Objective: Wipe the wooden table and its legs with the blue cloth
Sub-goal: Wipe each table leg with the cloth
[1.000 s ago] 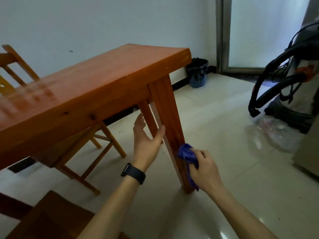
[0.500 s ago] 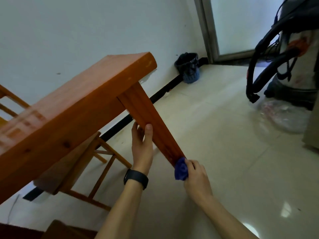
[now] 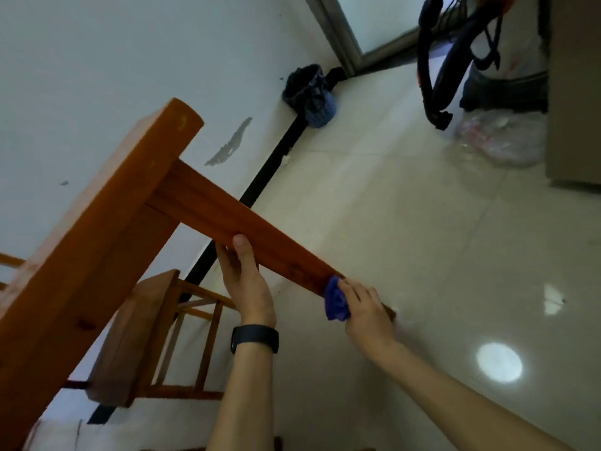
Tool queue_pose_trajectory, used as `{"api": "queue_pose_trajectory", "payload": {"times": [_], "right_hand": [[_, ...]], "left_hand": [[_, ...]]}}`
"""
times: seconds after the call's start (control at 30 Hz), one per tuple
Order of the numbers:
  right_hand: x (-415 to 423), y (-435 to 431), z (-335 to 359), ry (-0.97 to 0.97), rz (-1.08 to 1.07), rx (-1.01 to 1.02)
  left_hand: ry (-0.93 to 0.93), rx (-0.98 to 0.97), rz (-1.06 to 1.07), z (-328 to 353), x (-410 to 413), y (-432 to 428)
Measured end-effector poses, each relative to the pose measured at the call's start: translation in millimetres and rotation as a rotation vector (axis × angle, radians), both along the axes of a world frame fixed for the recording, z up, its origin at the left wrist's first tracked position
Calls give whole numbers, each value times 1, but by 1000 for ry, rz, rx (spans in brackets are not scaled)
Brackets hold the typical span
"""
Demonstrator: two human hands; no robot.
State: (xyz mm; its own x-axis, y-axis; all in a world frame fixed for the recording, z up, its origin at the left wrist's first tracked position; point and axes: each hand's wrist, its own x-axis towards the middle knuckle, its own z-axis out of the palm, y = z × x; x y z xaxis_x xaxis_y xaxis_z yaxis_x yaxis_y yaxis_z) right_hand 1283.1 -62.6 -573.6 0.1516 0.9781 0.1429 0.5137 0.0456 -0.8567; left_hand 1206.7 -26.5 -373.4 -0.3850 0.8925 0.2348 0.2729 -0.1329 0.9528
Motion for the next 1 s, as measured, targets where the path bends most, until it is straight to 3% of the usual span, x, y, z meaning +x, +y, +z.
{"api": "queue_pose_trajectory", "payload": {"times": [0.07, 0.13, 0.23, 0.3, 0.4, 0.5, 0.6, 0.7, 0.83, 0.93, 1.0], "right_hand": [[6, -10, -32, 66, -23, -319], [10, -14, -42, 155, -96, -423], [0, -13, -16, 397, -235, -246], [-11, -10, 23, 497, -258, 27], [-27, -3, 64, 273, -230, 359], [-35, 1, 36, -2, -141, 340], [-32, -5, -11, 2, -164, 154], [-31, -9, -14, 98, -193, 42], [-28, -5, 41, 257, -199, 284], [-30, 7, 76, 137, -119, 492], [-30, 8, 65, 78, -80, 494]], "left_hand": [[-3, -5, 4, 1, 3, -1], [12, 9, 23, 0, 5, 0], [21, 44, 63, -8, 8, 4], [15, 65, 76, -12, 7, 7], [28, 81, 76, -15, 2, 10], [64, 82, 48, -16, -5, 10], [60, 96, 17, -16, -10, 10], [80, 97, 4, -14, -9, 9], [48, 62, 3, -11, -10, 8], [43, 39, -10, -10, -14, 6], [46, 42, -18, -7, -13, 5]]}}
